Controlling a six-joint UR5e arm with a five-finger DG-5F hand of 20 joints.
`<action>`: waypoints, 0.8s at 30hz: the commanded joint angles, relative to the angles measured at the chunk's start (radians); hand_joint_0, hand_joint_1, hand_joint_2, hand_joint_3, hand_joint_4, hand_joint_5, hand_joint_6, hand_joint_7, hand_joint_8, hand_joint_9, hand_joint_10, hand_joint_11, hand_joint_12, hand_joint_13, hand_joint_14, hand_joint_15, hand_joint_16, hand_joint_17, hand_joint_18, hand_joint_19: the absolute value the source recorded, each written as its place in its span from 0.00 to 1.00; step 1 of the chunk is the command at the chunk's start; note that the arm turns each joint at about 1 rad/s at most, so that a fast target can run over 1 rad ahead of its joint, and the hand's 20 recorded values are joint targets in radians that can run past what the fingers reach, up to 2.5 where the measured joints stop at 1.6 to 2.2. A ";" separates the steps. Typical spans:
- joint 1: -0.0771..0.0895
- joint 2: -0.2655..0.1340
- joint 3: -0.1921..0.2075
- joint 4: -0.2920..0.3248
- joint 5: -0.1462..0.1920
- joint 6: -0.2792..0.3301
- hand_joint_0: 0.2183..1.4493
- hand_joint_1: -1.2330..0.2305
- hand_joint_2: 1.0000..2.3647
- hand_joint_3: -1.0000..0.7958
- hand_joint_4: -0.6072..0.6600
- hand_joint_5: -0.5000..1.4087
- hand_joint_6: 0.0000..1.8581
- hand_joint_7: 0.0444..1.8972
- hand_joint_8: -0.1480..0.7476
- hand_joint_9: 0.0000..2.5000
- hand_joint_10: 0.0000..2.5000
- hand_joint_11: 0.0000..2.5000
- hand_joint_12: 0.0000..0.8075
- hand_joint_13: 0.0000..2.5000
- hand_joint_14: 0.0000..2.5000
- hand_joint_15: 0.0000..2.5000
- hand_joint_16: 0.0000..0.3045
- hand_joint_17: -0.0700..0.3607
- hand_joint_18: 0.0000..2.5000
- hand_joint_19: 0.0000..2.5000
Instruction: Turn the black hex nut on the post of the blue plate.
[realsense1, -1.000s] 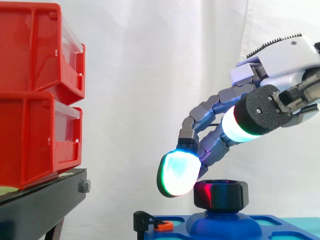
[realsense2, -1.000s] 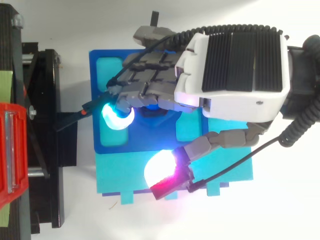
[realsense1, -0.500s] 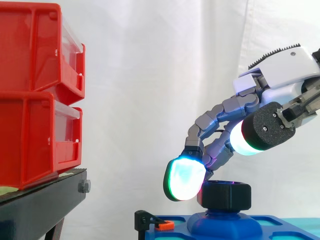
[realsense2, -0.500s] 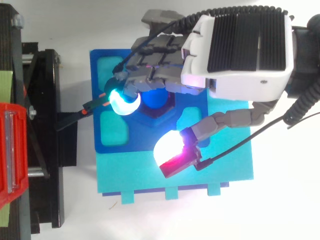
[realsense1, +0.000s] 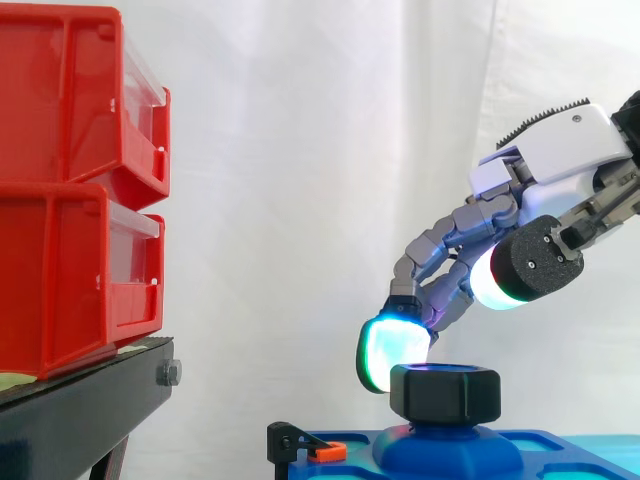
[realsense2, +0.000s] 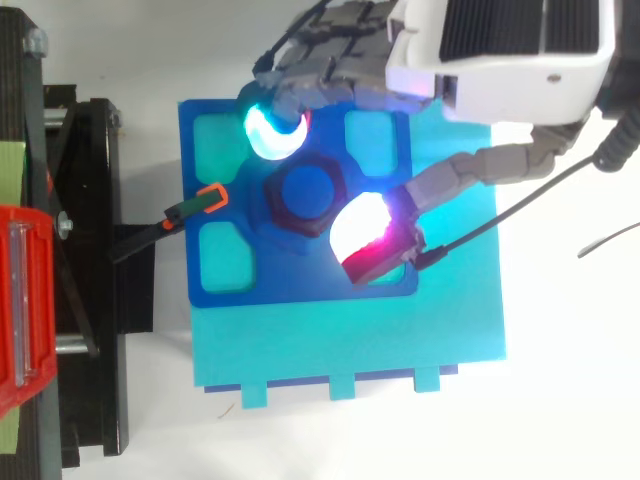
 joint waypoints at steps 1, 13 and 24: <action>-0.016 -0.001 0.002 0.006 -0.028 -0.008 0.20 0.54 0.00 0.28 0.61 0.16 0.27 0.37 0.44 0.19 0.00 0.00 0.45 0.12 0.00 0.01 0.20 0.47 0.04 0.01; -0.025 -0.001 0.068 0.007 -0.058 -0.048 0.20 0.54 0.00 0.28 0.61 0.16 0.27 0.37 0.44 0.19 0.00 0.00 0.45 0.12 0.00 0.01 0.20 0.47 0.04 0.01; 0.010 -0.046 0.068 0.059 -0.046 -0.028 0.20 0.54 0.00 0.28 0.61 0.16 0.27 0.37 0.44 0.20 0.00 0.00 0.45 0.12 0.00 0.01 0.20 0.47 0.04 0.01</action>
